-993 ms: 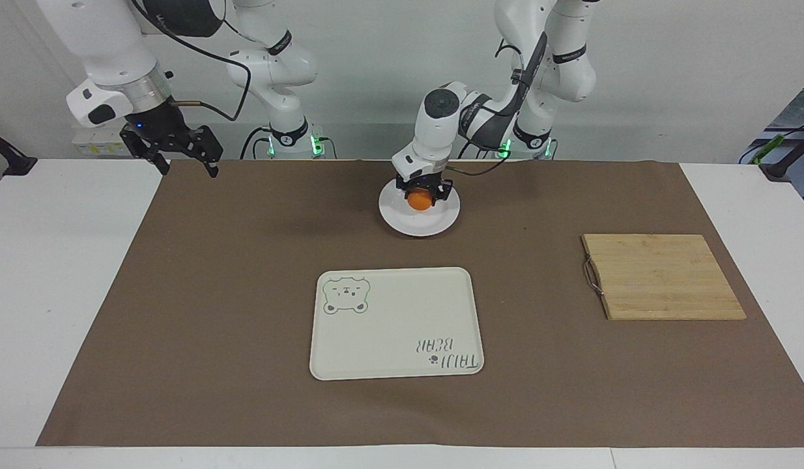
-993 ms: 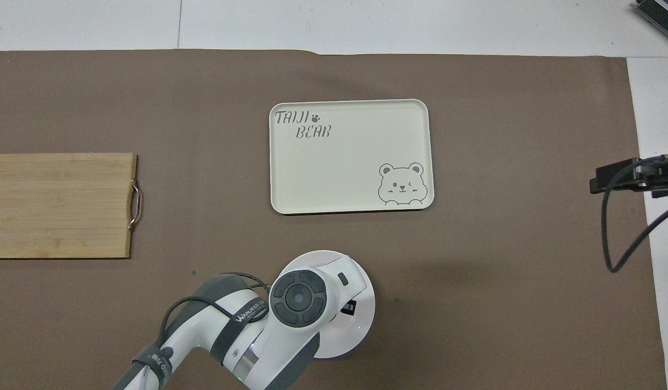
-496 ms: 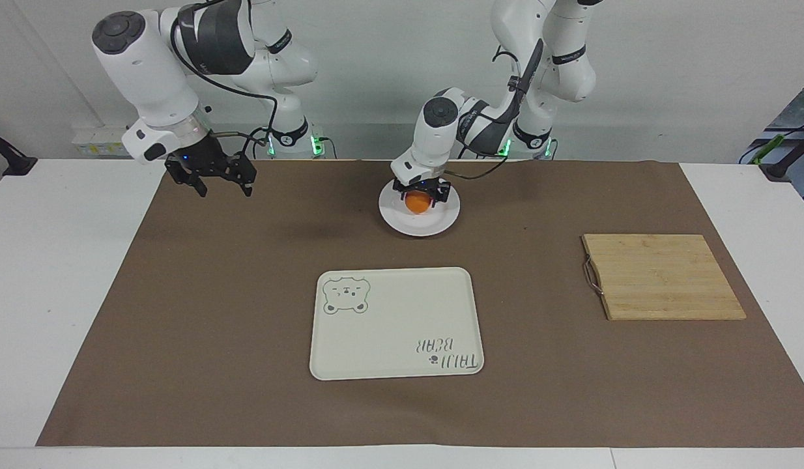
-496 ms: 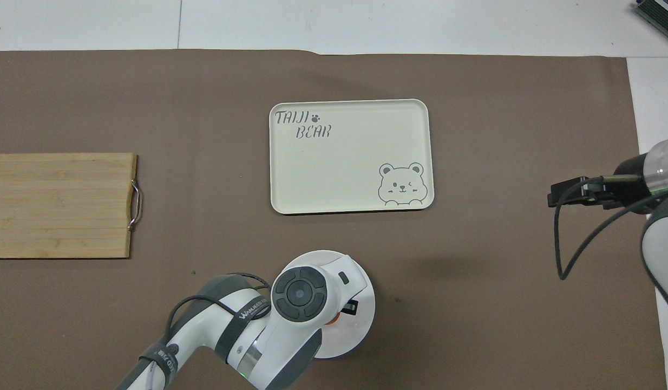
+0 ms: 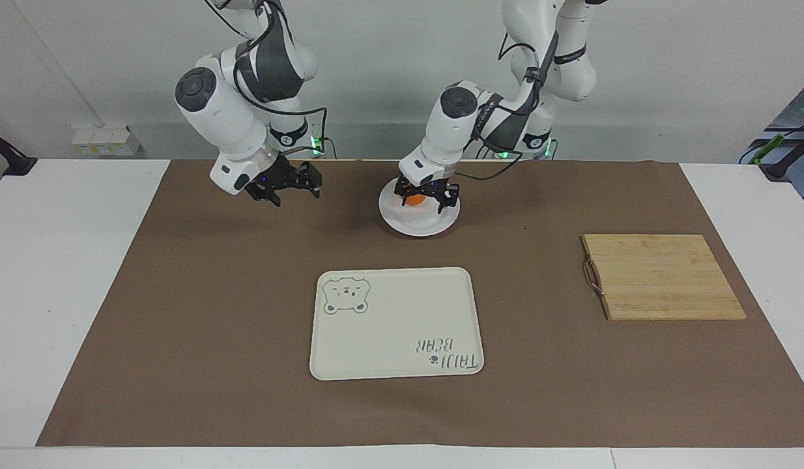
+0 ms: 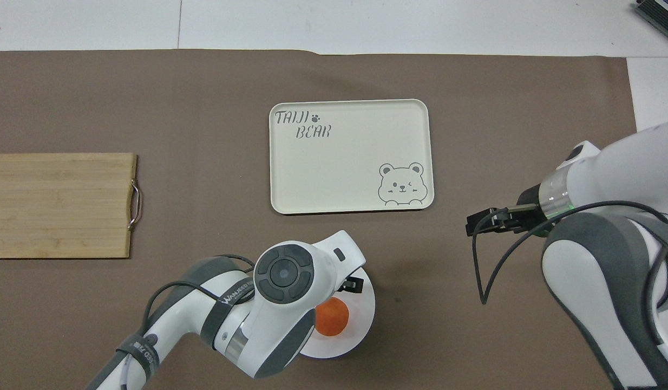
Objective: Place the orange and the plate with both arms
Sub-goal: 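Lower the orange onto the plate while the right gripper reaches in, then withdraw the left gripper while the right gripper grasps the plate rim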
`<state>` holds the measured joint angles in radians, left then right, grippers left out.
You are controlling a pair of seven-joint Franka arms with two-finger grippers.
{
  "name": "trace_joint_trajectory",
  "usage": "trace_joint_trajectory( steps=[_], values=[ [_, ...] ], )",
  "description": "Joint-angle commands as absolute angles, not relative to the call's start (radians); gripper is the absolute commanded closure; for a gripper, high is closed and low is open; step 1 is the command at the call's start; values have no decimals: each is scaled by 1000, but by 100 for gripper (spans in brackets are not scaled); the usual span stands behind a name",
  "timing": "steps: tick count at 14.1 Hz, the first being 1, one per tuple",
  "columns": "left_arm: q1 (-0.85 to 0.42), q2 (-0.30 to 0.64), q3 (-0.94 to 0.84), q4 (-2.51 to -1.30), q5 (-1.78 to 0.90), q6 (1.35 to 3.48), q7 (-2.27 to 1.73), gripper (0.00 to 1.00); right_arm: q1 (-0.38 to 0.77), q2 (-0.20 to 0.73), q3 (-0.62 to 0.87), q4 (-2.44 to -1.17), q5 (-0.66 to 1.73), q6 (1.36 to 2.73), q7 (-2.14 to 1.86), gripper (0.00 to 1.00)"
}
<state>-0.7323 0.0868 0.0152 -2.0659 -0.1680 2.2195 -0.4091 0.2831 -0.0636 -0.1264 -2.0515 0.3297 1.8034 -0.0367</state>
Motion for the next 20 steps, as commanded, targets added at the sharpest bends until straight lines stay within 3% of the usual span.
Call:
trace_joint_trajectory(
  steps=[1,5,11,14,20],
  values=[
    [-643,71,9,-1968,-68,2116,-371,0,291,-80,-129,-2153,457,1883,-104,0],
    [-500,71,11,-1823,-64,1998,-214,0,342,-35,-129,-2203,673,1920,-239,0],
    [-299,68,11,-1615,-60,1793,12,0,420,-3,-129,-2264,744,2003,-276,0],
    [-232,49,18,-1577,-58,1709,83,0,460,20,-129,-2295,772,2046,-279,18],
    [-135,18,18,-1503,-37,1522,190,0,525,75,-129,-2332,851,2092,-343,26]
  ],
)
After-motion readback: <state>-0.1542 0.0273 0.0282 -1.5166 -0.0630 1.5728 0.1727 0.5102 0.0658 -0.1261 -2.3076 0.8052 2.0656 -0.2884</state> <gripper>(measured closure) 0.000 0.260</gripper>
